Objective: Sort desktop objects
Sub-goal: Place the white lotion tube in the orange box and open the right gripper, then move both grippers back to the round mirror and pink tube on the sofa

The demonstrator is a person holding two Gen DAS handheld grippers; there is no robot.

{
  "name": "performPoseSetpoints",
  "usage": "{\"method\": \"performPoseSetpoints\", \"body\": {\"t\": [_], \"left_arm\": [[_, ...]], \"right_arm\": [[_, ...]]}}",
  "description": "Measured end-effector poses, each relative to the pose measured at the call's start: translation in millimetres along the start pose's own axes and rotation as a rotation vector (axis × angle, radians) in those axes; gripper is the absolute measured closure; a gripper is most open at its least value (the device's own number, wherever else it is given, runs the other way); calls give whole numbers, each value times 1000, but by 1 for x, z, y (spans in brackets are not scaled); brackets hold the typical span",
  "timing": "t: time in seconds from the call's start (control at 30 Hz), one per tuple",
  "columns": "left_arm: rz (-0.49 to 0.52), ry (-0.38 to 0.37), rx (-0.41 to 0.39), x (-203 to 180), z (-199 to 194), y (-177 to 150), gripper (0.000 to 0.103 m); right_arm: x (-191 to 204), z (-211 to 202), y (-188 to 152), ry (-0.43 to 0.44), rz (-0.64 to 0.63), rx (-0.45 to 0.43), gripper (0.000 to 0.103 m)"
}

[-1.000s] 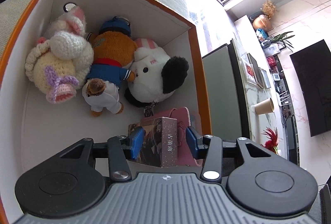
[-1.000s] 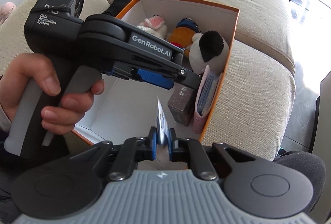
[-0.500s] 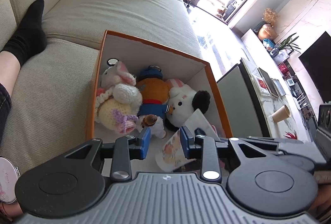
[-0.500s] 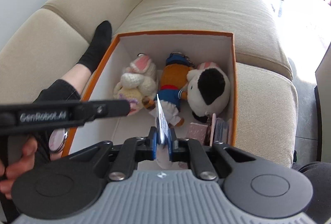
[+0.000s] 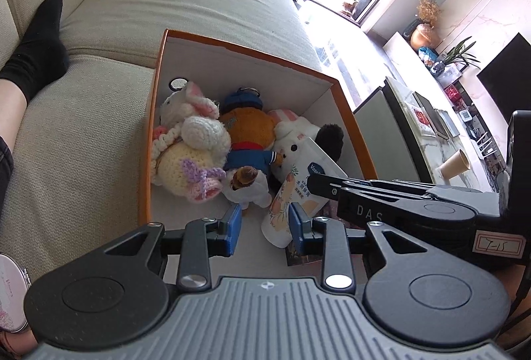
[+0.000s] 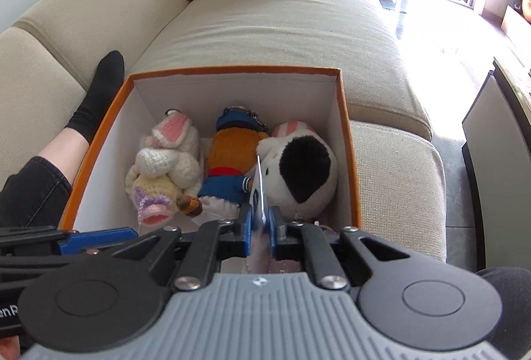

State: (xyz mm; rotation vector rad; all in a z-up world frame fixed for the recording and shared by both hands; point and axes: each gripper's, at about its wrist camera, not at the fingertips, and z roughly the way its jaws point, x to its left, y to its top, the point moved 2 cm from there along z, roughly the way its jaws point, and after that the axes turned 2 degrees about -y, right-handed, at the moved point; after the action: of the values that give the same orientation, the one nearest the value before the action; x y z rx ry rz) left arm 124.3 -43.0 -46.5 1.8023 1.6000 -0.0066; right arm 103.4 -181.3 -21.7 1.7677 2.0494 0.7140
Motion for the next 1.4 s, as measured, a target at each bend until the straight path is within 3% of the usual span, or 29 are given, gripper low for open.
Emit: {"method": "performPoseSetpoints", "body": {"t": [0.37,0.5,0.6,0.67,0.73,0.87,1.17,1.4], "left_arm": [[148,-19,84,-19,14,-23,70],[185,-31,95,-24,10,-31,70],[200,-19,105,-25,9,-37,70],[189,5,101,-22,8,-39,70],[190,6,94,-22,6,-40,70],[221,-3,98,-27,11,-39,70],[241,-20,138,-28,39,-28,71],[248,-39,143,-24,53,-16,73]], "right_arm": [[-8,-11,-6,72,-14,56,90],[-13,-35,-9,124,-61,35,72],[-18,-57,-18,163,-115,49,72],[-16,-63,-29,157,-168,89,76],[-13,-60,-43,145,-203,143,89],[-7,-36,-58,120,-200,213,92],[2,-9,-54,17,-265,197,96],[2,0,-43,14,-271,178,97]]}}
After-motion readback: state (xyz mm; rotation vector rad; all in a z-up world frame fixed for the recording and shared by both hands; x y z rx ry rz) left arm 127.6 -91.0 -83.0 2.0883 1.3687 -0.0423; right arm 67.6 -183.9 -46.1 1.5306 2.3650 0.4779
